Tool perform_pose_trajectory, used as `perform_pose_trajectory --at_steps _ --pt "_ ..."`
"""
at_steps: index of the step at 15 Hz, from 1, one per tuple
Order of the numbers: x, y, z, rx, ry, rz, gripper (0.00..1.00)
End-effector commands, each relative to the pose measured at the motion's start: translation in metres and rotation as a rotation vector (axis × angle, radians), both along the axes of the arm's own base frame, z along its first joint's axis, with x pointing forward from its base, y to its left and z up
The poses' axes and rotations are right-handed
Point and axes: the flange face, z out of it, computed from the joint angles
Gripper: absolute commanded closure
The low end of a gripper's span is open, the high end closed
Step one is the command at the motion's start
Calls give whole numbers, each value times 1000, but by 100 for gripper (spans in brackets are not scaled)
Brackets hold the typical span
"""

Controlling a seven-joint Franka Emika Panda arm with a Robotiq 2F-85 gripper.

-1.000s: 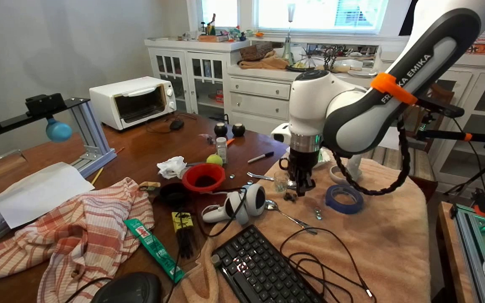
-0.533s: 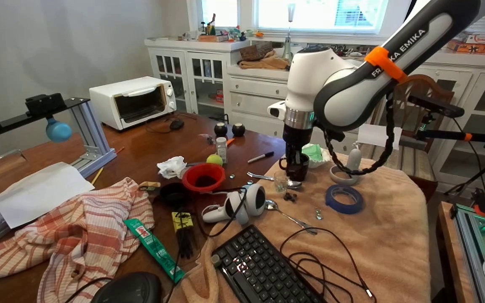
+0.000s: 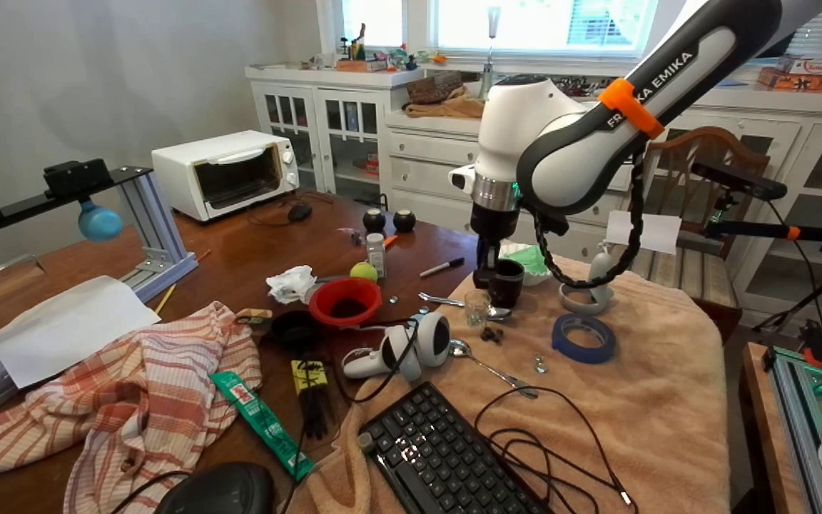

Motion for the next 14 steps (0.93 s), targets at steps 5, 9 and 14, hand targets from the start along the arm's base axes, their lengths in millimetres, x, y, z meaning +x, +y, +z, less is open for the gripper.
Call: perform_pose_trajectory --at_steps 5,9,14 --pt "17 -2 -24 7 7 -43 97" --pt "16 -1 -23 -1 9 -39 60" --pt "6 0 -2 -28 12 -14 24"
